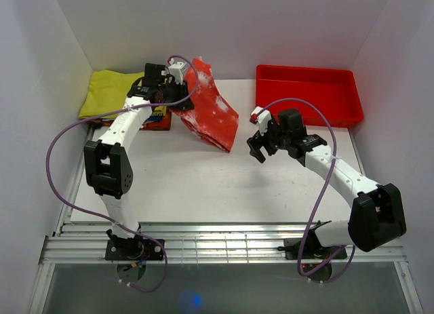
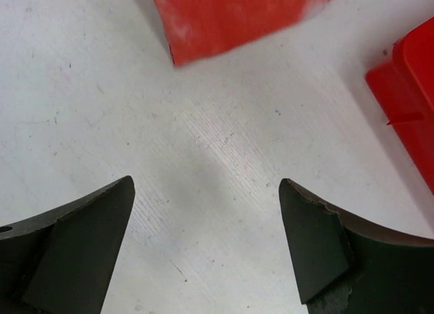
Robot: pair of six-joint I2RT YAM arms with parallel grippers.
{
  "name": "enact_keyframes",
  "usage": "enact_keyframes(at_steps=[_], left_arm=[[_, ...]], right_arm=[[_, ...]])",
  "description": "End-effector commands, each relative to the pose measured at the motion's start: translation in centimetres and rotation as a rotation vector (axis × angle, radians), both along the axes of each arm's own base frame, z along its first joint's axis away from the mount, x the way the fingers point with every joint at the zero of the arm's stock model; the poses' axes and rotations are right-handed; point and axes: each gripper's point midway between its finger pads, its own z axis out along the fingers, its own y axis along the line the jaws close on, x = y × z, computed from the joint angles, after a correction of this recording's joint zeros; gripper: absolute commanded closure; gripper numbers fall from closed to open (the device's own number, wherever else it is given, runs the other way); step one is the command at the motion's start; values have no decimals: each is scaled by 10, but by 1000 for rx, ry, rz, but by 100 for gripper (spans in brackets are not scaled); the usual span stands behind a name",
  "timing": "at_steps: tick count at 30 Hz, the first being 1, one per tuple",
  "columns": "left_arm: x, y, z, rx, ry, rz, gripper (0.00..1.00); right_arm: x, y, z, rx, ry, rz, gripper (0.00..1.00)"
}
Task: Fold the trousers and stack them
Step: Neatly place the folded trousers to the corner
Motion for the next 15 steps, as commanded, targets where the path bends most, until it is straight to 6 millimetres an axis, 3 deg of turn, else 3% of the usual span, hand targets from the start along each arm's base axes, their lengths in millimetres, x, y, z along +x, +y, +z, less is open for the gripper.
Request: enact_keyframes(at_steps=[1,8,15], left_arm=[[17,34,58,139,-220,-16,100],[40,68,120,205,-372,50,100],[60,101,145,205,-410,137,100]], right_arm=[[-12,-5,-4,-19,23,27,8],[-7,-1,-3,-10,40,29,8],[-5,0,-2,-16,40,34,8]])
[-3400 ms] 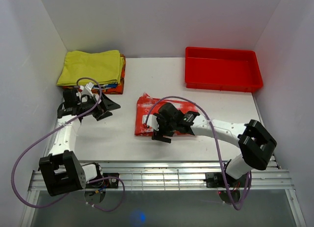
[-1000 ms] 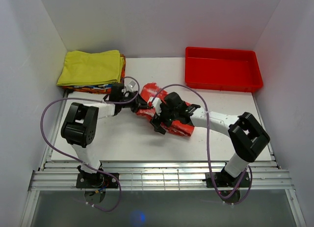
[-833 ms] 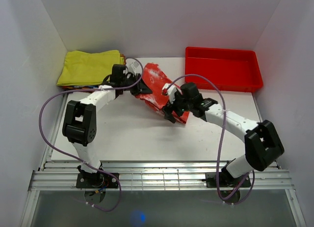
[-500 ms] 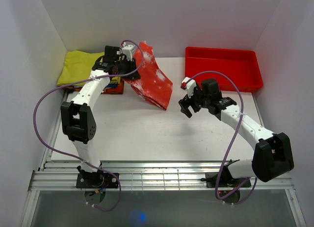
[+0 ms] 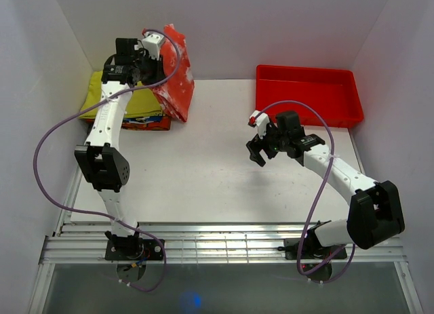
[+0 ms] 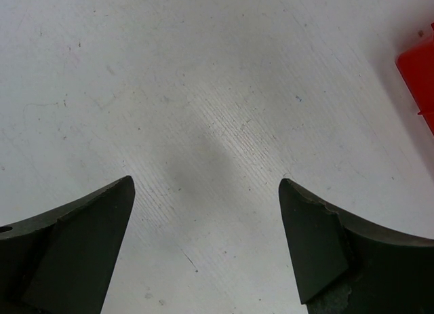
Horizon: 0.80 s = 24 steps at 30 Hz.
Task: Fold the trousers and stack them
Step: Neatly place the folded trousers to the corner
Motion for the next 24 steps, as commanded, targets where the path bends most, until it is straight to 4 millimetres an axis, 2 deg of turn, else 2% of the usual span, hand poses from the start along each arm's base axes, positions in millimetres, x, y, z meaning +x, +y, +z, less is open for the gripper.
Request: enact_keyframes(at_steps=[1,5,15,16,17,20,24], left_arm=[[12,13,61,-7,-177,13,100],[21,30,76,-10,-215,49,100],[26,50,94,-20,-265,81,100],[27,58,96,-24,-271,95,100],[27,74,100,-28,-282,122,100],[26,74,107,-43,-296,108,100],[20,63,108,-101,-276,72,100]], right_arm=[[7,3,15,11,-36,16,8],[6,1,14,7,-38,16,8],[6,2,14,9,-34,19,9],[6,2,13,7,-33,20,9],[6,3,13,8,-32,20,9],[6,3,12,9,-29,22,9],[7,4,9,10,-22,22,9]])
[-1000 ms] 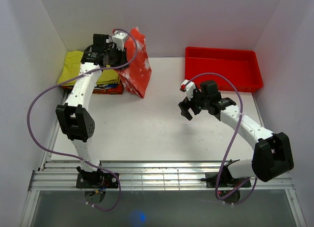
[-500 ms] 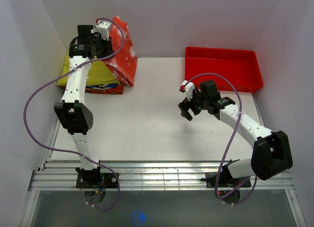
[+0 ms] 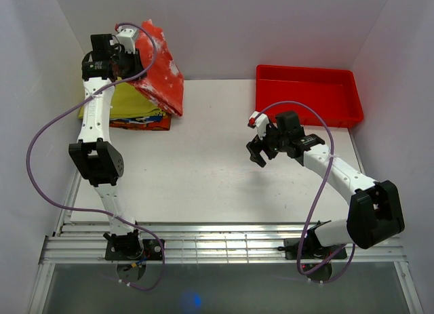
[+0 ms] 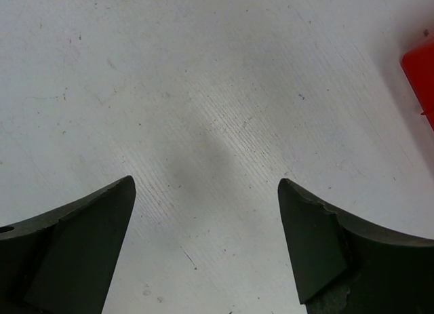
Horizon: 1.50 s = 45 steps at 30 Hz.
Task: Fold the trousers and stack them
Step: Neatly place the folded trousers to the corner
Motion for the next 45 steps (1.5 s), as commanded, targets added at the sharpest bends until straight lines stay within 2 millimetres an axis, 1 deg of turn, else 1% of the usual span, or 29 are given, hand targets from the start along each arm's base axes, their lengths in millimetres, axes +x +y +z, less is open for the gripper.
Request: enact_keyframes(at_steps=[1,5,10,13,18,22,26,27,29,30,31,33,34,36,37,38,39,40,41,42,43,44,45], left_arm=[[-8,-14,100,-46,-271,-60,100],[-10,-20,100,-95,-260,-71,100],[-6,-15,119,-90,-317,-40,100],[-4,-8,126,-74,-341,-19,100],[-4,-4,125,-62,-339,-8,100],[-2,6,122,-49,-337,9,100],[1,22,102,-38,-290,29,100],[2,25,89,-34,-263,32,100],[4,36,78,-18,-245,44,100],[5,42,67,-14,-225,51,100],[7,51,60,-3,-215,68,100],[11,63,45,19,-196,76,100],[16,73,30,28,-168,91,100],[20,88,11,36,-128,109,100],[22,100,0,33,-108,126,100],[27,106,-19,30,-73,136,100],[29,113,-28,30,-59,142,100],[31,124,-37,30,-46,159,100],[37,130,-56,31,-20,171,100],[39,139,-65,35,-7,179,100],[42,142,-74,39,5,180,100],[47,148,-92,41,31,185,100],[49,153,-101,49,41,195,100]], right_arm=[[8,5,11,24,-21,6,9],[9,6,11,27,-19,5,10],[8,4,10,17,-28,8,10],[6,3,10,18,-26,9,10],[6,4,9,22,-22,10,10],[7,4,9,23,-22,10,10],[6,4,6,18,-19,10,10],[6,4,6,18,-19,11,10],[5,4,4,16,-13,12,10],[5,4,3,15,-10,12,10],[5,4,2,15,-7,13,10],[5,4,0,12,-3,14,10],[4,4,-1,10,-1,16,10],[4,3,-4,6,5,14,10],[4,3,-6,4,9,16,10],[4,3,-7,2,11,17,10],[3,3,-8,1,16,16,10],[2,2,-12,-3,23,17,10],[1,2,-13,-7,28,18,10],[1,2,-14,-10,32,18,10],[0,1,-18,-15,39,16,10],[0,0,-19,-19,41,17,10],[-1,-1,-21,-23,46,16,10]])
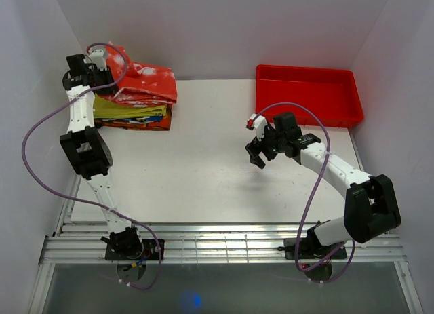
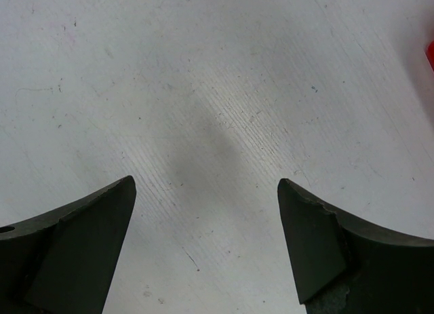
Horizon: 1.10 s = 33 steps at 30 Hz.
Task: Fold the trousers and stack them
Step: Neatly place the folded trousers to the corner
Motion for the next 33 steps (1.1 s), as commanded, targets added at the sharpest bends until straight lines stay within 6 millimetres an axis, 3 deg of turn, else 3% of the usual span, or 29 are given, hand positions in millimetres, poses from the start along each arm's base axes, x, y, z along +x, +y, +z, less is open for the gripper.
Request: enact_keyframes(at_steps=[1,4,6,8,11,18,24,27,30,33], left_arm=[[14,26,-21,64,-6,19,100],[23,45,-49,74,20,53,99],[31,57,-60,105,30,79,92],[33,68,-61,120,25,98,68],[36,81,-45,157,-14,123,38],[33,101,21,322,-136,165,7],[11,115,96,365,-284,229,3],[-2,99,115,290,-306,172,3],[-15,68,103,159,-250,47,8],[-21,41,86,23,-211,-43,23]], right_arm=[[-1,-1,-6,-6,7,13,10],[-2,-2,-12,-14,27,11,10],[-2,-1,-12,-13,32,12,10],[-3,-2,-12,-16,37,12,10],[-4,-2,-10,-18,29,15,10],[-4,-1,-3,-4,23,11,10],[-3,-3,0,-5,10,5,10],[-4,-4,-1,-10,7,9,10],[-4,-4,-1,-10,8,11,10],[-4,-3,-3,-10,12,16,10]])
